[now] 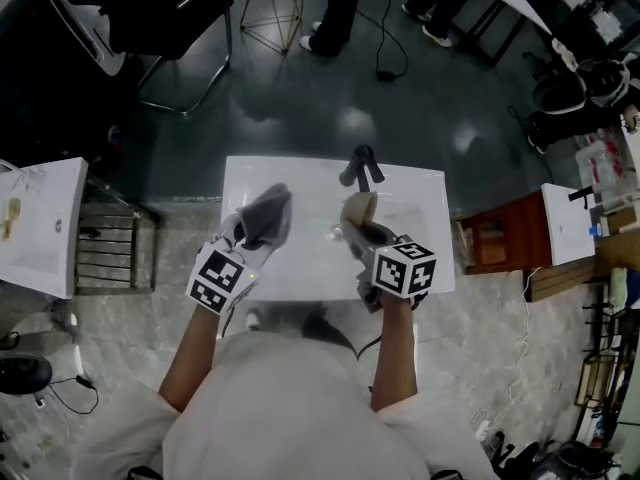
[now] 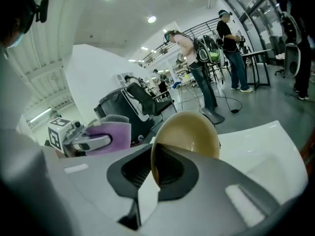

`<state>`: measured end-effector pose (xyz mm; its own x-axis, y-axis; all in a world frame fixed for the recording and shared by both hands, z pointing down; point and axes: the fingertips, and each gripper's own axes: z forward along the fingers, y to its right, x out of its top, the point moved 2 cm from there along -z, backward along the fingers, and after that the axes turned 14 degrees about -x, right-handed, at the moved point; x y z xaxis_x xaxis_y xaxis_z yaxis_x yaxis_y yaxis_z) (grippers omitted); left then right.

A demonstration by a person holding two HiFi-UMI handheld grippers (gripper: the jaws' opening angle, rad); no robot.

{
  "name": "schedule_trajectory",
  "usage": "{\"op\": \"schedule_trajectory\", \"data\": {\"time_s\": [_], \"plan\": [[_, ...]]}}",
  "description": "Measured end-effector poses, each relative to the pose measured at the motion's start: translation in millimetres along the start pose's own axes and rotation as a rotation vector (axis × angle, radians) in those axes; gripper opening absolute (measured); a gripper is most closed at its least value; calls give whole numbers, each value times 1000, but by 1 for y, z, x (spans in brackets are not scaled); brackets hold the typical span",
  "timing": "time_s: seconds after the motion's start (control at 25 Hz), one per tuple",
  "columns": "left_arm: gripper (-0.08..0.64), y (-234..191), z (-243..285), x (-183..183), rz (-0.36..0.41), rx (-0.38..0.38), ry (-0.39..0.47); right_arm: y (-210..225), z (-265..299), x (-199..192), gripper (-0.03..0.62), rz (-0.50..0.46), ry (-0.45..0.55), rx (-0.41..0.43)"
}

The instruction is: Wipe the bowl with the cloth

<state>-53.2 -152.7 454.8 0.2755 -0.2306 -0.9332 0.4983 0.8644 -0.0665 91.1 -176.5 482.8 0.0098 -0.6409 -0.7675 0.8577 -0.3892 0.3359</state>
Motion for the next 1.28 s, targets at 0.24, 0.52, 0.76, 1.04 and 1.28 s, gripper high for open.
{"op": "schedule_trajectory", "data": {"time_s": [0.24, 0.52, 0.76, 1.04, 1.28], "plan": [[71, -2, -11, 31, 54, -2, 32, -16, -44, 27, 14, -17, 121, -38], [71, 11, -16, 69, 128, -85, 111, -31, -80, 39, 14, 21, 217, -40], [71, 47, -25, 95, 172, -248, 218, -44, -99, 32, 13, 55, 241, -37], [71, 109, -30, 103, 289, -571, 302, -70, -99, 2, 12, 40, 177, 35], [71, 118, -16, 113, 254, -670, 384, -82, -96, -12, 12, 70, 149, 106]]}}
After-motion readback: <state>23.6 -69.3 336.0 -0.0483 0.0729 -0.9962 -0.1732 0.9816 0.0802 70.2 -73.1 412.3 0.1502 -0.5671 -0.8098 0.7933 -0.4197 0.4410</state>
